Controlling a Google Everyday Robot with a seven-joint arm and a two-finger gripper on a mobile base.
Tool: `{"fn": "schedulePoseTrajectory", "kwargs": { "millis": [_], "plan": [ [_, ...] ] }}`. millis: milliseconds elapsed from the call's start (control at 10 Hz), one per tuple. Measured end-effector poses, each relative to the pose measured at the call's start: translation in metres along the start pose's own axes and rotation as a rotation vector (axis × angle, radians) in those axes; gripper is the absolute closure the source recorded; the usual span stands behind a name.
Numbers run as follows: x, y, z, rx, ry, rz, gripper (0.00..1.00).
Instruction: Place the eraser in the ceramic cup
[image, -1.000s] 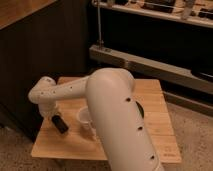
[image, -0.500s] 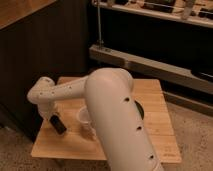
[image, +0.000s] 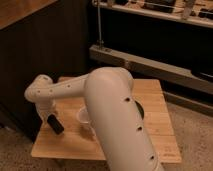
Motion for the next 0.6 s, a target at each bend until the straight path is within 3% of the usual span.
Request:
{"fn": "schedulePoseTrajectory", "kwargs": {
  "millis": [100,200,400,600],
  "plan": [
    [-0.001,-0.002,0.002,0.003,0.002,-0.006,0.95],
    [-0.001,-0.002,0.006,0.009,0.008,-0.008,0.99],
    [-0.001,-0.001,0.009,0.022,0.031,-0.024,1.0],
    [-0.001,-0.005,-0.004,0.035,0.067,-0.04,1.0]
  ]
}}
